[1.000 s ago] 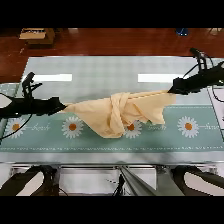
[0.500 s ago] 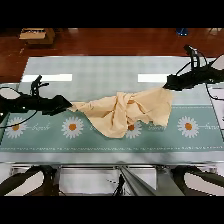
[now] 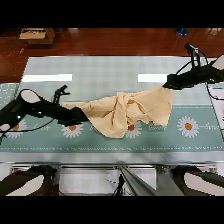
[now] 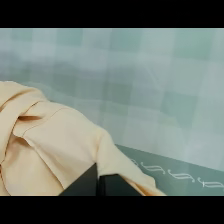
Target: Fold the shirts.
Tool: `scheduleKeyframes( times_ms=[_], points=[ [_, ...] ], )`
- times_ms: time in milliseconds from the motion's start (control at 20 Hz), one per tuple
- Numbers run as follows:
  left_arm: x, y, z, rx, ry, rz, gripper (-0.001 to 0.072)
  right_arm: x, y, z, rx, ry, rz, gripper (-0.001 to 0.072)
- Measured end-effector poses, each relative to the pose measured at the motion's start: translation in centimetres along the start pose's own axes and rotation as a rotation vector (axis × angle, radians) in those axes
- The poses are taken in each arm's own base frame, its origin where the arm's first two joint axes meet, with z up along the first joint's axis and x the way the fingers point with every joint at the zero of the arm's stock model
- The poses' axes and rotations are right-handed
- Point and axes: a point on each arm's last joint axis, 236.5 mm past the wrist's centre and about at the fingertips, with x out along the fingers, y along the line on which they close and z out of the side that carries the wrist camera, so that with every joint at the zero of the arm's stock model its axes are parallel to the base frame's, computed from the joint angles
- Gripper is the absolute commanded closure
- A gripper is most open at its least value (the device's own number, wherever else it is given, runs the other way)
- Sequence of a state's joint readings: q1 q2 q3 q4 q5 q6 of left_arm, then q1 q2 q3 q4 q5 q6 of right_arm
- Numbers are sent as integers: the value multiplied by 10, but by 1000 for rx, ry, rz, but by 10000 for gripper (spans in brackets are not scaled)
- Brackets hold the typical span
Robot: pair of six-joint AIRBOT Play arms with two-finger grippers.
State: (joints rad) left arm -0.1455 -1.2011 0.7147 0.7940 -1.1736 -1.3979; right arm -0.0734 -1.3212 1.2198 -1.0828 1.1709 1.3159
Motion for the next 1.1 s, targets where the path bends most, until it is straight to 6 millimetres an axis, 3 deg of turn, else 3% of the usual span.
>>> scheduleKeyframes(
  times_ms=[50,100,350,500,600,750,850,950,1050,1100],
  points=[
    [11,-1,-5,-2,20,6,157,0,0,0,0,0,0,692],
    [21,-3,-10,-7,43,5,87,0,0,0,-1,0,0,691],
    [63,-12,-4,-85,57,-57,100,0,0,0,-2,-1,1,692],
    [77,-20,13,-152,8,-119,344,0,0,0,-2,-1,0,691],
    [82,-21,25,-193,-33,-139,682,0,0,0,-2,-1,0,692],
    [82,-28,34,-183,-53,-175,685,0,0,0,-2,-1,0,691],
    [71,-48,33,-102,-35,-225,685,0,0,0,-3,-2,-1,691],
    [43,-81,35,18,-45,-296,685,-1,-1,0,-6,-3,-7,692],
    [-5,-117,47,143,-137,-358,685,-7,0,2,-15,-15,-12,692],
    [-39,-138,54,215,-207,-391,685,-13,3,4,-23,-31,-15,691]
  ],
)
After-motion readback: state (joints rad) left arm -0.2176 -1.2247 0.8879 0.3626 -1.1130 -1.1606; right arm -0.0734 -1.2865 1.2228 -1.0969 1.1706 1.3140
